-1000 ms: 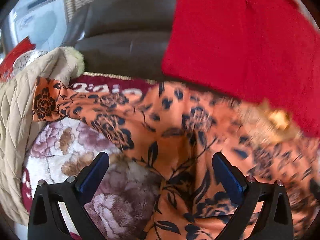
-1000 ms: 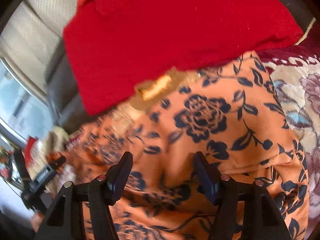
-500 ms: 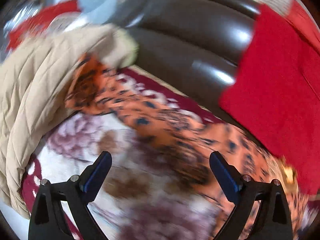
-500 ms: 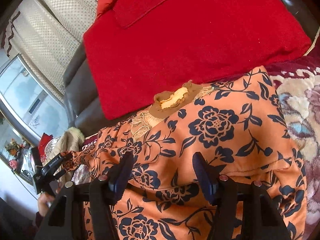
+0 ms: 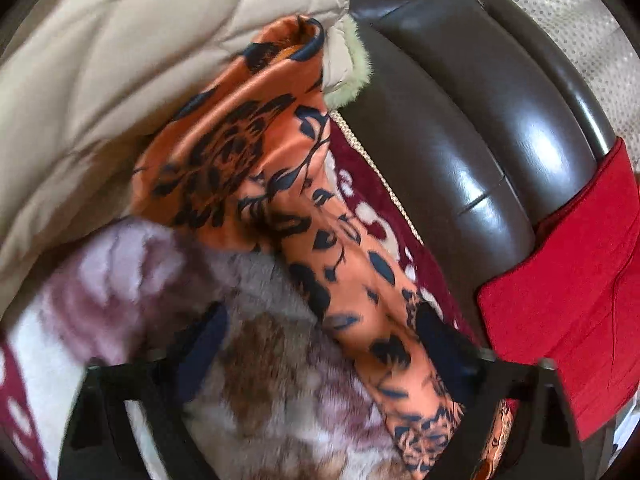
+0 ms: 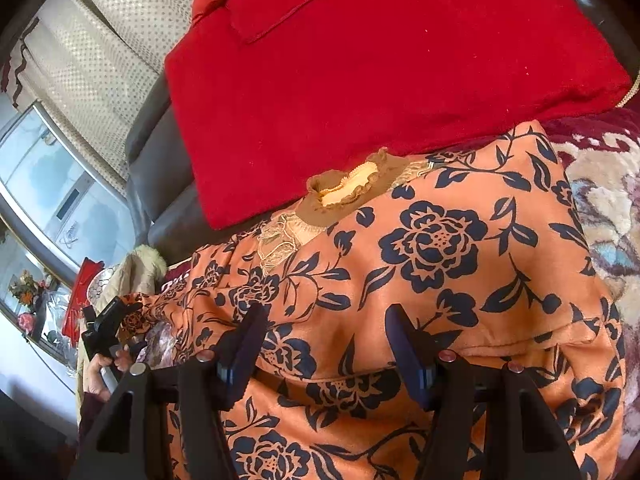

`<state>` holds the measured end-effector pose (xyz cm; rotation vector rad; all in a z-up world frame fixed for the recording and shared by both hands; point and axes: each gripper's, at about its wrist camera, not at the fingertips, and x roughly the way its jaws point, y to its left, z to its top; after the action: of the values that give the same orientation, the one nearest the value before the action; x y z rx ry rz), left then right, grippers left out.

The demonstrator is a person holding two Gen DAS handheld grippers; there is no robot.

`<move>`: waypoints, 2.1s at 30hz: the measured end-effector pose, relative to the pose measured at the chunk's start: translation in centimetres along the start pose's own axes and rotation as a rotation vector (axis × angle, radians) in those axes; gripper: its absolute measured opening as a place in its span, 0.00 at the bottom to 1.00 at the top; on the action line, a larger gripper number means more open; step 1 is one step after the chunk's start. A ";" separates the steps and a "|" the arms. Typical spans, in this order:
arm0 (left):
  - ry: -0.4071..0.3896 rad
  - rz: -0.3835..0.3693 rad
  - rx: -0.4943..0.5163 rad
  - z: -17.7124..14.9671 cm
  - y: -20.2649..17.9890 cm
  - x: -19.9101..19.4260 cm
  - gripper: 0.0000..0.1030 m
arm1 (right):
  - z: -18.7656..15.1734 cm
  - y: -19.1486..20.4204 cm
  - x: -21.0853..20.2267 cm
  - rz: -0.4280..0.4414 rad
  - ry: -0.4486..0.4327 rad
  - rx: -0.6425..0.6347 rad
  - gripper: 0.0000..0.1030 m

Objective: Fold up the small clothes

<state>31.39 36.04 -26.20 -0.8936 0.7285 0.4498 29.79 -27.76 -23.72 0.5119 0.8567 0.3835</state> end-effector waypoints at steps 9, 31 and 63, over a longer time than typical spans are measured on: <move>-0.018 -0.062 0.075 0.7 -2.0 1.9 0.08 | 0.1 -1.6 0.0 -0.040 -0.015 0.025 0.63; 0.147 -0.416 1.109 -27.7 -27.4 -11.8 0.69 | 1.3 -5.2 -6.1 -0.030 -0.180 0.167 0.63; 0.140 -0.072 0.542 -13.0 -12.8 -3.1 0.71 | 2.2 16.0 9.0 -0.088 0.085 -0.375 0.76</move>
<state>32.41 17.93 -22.47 -0.4405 0.8874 0.1110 35.10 -10.72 -18.88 0.1107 0.8609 0.4747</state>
